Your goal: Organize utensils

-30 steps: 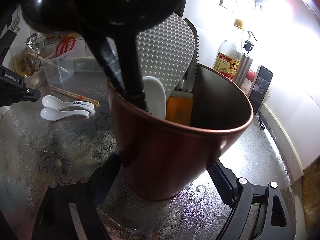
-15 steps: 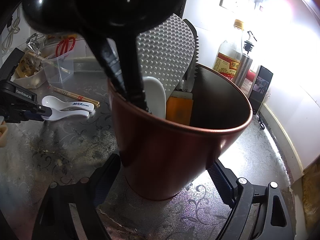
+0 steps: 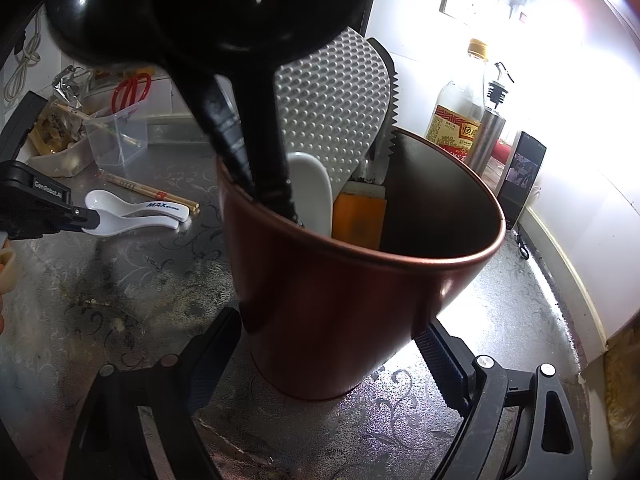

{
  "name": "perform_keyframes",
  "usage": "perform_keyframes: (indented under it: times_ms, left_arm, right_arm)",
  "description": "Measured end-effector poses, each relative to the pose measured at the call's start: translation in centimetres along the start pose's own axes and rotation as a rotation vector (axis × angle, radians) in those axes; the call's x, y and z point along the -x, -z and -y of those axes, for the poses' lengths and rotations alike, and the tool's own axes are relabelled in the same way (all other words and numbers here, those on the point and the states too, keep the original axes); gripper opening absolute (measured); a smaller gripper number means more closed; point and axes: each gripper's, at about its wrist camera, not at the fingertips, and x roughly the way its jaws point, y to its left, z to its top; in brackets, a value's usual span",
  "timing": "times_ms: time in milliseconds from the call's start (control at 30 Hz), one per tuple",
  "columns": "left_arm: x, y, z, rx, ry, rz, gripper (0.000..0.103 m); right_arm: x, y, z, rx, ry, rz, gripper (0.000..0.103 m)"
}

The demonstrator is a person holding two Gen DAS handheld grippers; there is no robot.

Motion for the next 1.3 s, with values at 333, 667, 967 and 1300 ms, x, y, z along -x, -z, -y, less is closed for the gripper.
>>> perform_keyframes:
  times_ms: [333, 667, 967, 1300]
  left_arm:
    - [5.6, -1.1, 2.2, -0.101, -0.005, 0.130, 0.005]
    - [13.2, -1.9, 6.9, -0.254, 0.094, 0.293, 0.005]
    - [18.6, -1.1, 11.7, -0.429, 0.192, 0.414, 0.006]
    - [20.3, 1.2, 16.4, -0.612, 0.220, 0.433, 0.006]
  right_arm:
    - [0.0, -0.1, -0.1, 0.001, 0.000, -0.001, 0.090]
    - [-0.4, -0.2, -0.5, 0.001, 0.000, -0.002, 0.090]
    - [-0.4, -0.2, -0.5, 0.002, 0.000, -0.002, 0.089]
    - [-0.4, -0.2, -0.5, 0.002, -0.001, -0.002, 0.089]
